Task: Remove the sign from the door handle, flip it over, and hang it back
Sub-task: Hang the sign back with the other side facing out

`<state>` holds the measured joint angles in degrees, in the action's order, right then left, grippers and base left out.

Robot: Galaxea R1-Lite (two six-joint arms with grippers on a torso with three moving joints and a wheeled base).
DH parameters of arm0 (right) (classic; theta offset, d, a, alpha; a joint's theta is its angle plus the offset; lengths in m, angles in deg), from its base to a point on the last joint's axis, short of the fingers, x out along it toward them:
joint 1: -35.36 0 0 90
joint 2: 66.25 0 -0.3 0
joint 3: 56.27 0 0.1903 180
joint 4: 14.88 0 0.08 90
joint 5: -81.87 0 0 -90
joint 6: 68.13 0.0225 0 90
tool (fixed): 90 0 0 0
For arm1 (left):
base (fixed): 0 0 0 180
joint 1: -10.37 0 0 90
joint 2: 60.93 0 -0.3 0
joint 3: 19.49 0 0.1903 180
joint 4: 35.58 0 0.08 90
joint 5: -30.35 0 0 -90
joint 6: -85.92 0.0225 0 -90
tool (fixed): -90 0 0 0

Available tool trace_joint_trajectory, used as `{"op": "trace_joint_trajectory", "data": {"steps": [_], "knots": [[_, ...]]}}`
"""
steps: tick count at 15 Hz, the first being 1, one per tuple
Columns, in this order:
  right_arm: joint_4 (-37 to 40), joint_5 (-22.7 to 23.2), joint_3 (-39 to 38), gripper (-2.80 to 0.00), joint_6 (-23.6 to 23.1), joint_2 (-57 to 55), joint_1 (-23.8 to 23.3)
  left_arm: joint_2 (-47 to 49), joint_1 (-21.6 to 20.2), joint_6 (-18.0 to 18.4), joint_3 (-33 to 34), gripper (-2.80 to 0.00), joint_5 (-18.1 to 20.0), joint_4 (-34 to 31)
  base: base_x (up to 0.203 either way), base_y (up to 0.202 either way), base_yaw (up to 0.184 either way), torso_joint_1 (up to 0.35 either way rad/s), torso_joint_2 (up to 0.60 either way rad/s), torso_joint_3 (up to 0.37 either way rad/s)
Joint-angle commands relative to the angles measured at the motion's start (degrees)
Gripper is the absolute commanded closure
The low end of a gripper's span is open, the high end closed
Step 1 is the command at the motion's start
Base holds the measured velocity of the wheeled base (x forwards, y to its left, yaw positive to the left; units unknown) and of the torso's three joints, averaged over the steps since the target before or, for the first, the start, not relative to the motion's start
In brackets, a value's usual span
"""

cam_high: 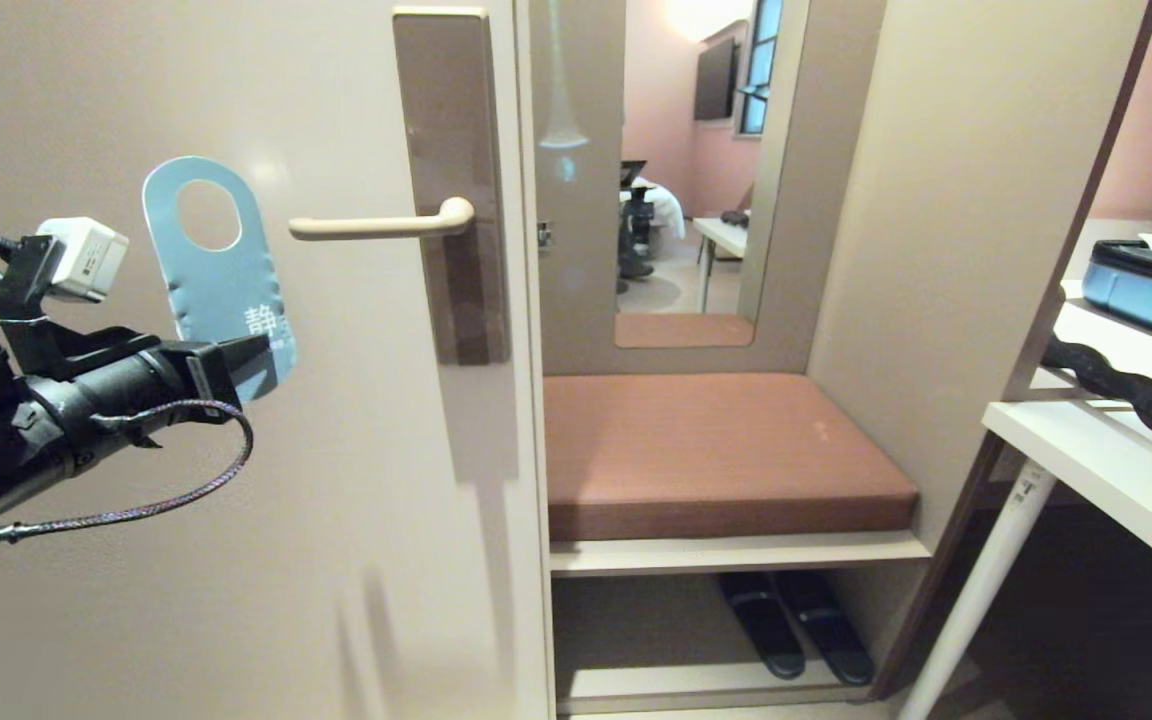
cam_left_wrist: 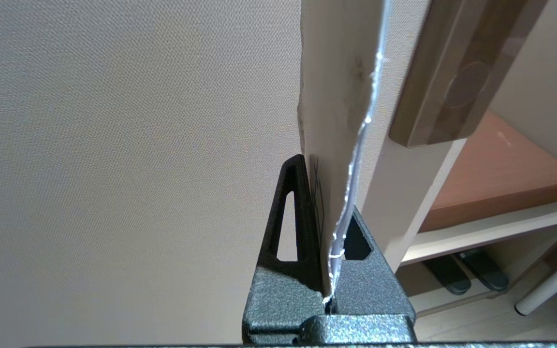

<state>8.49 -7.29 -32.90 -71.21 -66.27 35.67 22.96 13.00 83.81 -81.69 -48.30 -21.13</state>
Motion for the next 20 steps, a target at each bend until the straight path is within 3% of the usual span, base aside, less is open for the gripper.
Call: {"op": "trace_joint_trajectory", "data": {"steps": [1,20], "knots": [[0.0,0.0,0.0,0.00,-0.1,0.0,0.0,1.9,0.0,0.3,-0.6,0.00,0.1,0.3,0.000,0.000,0.000,0.000,0.00,0.000],[0.0,0.0,0.0,0.00,-0.1,0.0,0.0,8.4,2.0,2.4,-4.1,0.00,0.3,0.8,0.000,0.000,0.000,0.000,0.00,0.000]]}}
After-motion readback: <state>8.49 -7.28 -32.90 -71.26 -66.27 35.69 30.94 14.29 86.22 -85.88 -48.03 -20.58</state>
